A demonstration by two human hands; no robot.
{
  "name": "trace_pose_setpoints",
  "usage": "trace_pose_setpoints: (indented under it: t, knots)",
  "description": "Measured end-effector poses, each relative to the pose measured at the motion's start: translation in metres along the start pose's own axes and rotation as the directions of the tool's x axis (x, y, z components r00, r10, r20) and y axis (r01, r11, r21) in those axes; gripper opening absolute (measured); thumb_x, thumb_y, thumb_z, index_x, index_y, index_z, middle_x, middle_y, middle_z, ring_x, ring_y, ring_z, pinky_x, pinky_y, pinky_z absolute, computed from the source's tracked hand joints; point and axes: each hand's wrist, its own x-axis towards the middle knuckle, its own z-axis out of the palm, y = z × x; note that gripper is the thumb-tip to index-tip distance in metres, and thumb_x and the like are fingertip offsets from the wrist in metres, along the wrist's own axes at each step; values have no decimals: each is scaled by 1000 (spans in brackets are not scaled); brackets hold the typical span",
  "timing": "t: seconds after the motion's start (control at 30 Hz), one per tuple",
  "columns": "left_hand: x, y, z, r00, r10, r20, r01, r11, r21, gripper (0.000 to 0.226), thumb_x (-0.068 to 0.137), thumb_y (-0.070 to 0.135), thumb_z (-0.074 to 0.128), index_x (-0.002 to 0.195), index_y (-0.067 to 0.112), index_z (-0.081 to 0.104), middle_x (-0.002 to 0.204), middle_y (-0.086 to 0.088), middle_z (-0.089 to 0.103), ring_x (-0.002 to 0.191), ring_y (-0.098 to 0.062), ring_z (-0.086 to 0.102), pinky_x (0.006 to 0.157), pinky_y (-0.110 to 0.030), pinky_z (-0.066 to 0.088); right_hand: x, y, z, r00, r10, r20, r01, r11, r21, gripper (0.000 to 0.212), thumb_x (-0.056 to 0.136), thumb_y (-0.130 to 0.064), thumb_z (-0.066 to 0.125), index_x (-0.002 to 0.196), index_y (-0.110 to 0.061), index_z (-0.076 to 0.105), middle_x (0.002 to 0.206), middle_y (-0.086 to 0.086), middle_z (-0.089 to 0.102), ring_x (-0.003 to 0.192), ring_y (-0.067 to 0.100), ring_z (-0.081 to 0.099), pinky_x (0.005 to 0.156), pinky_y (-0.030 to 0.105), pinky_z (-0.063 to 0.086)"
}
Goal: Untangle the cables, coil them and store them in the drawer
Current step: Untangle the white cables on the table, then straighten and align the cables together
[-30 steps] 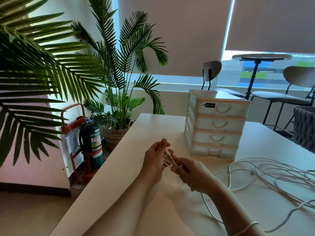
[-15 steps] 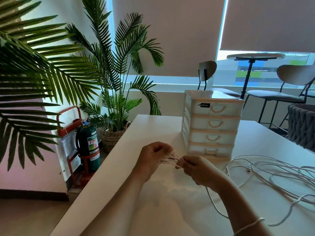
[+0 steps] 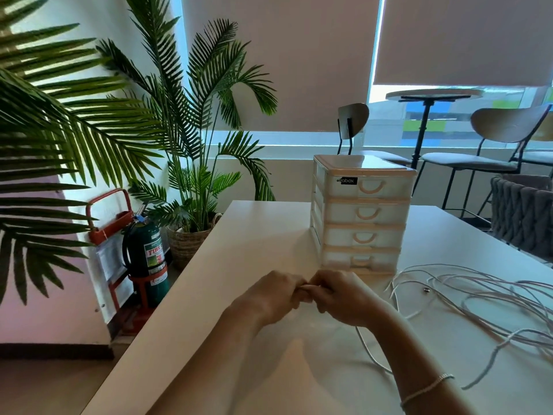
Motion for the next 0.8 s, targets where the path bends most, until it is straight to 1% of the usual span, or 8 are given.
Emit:
trace_pose_setpoints:
  t: [0.1, 0.2, 0.33, 0.47, 0.57, 0.63, 0.73, 0.8]
  knots:
    - [-1, -8, -6, 998, 3, -56, -1, 999, 42, 20, 94, 20, 49, 98, 17, 68, 86, -3, 65, 80, -17, 57, 77, -27, 44, -3, 8, -4, 1000, 15, -18, -15, 1000, 13, 25, 81, -13, 56, 73, -32, 42, 72, -6, 62, 48, 0, 49, 41, 11, 34]
    - [-4, -15, -10, 990, 8, -139, -3, 999, 35, 22, 93, 16, 48, 97, 16, 69, 93, -7, 68, 90, -22, 61, 82, -29, 46, -9, 27, -17, 999, 39, -32, -43, 985, -165, 34, 78, -8, 56, 60, -33, 40, 67, -10, 54, 65, 14, 52, 51, 17, 35]
    - [-4, -16, -10, 976, 24, -218, -11, 998, 61, 22, 94, 18, 47, 98, 19, 69, 100, -2, 68, 95, -20, 60, 82, -30, 46, -33, 64, -62, 978, 208, -28, -205, 913, -352, 42, 82, -7, 52, 60, -42, 51, 64, -14, 57, 65, 7, 57, 64, 24, 48]
    - [-2, -14, -10, 963, 69, -260, -47, 995, 88, 22, 94, 20, 48, 100, 18, 68, 103, -5, 68, 97, -24, 60, 85, -32, 45, -54, 103, -129, 923, 360, -137, -353, 647, -676, 28, 87, -26, 48, 63, -38, 52, 68, -22, 48, 76, 6, 51, 72, 26, 40]
    - [-3, -20, -10, 968, 35, -250, -22, 998, 53, 21, 94, 19, 48, 97, 15, 68, 102, -7, 67, 95, -26, 60, 85, -35, 46, -61, 146, -171, 818, 536, -209, -482, 441, -757, 28, 81, -39, 51, 56, -31, 44, 67, -16, 44, 80, 12, 52, 83, 32, 49]
    - [-4, -21, -9, 975, 14, -224, -7, 999, 31, 21, 93, 16, 47, 95, 15, 68, 99, -8, 67, 93, -26, 60, 84, -35, 47, -63, 162, -184, 780, 599, -184, -471, 367, -802, 32, 72, -48, 64, 56, -27, 45, 67, -13, 47, 80, 9, 54, 83, 26, 49]
    - [-2, -19, -7, 984, 0, -176, 3, 1000, 18, 22, 93, 14, 45, 94, 15, 68, 96, -8, 67, 92, -25, 61, 84, -33, 47, -67, 124, -170, 762, 629, -153, -480, 390, -785, 36, 64, -57, 73, 76, -27, 57, 85, -12, 55, 84, 6, 54, 80, 21, 47]
    - [-1, -17, -5, 989, 0, -148, 2, 1000, 13, 23, 94, 11, 44, 95, 14, 68, 97, -8, 67, 93, -24, 60, 84, -29, 44, -56, 86, -145, 845, 518, -130, -416, 486, -768, 42, 72, -52, 70, 105, -32, 55, 113, -4, 53, 104, 13, 51, 85, 25, 42]
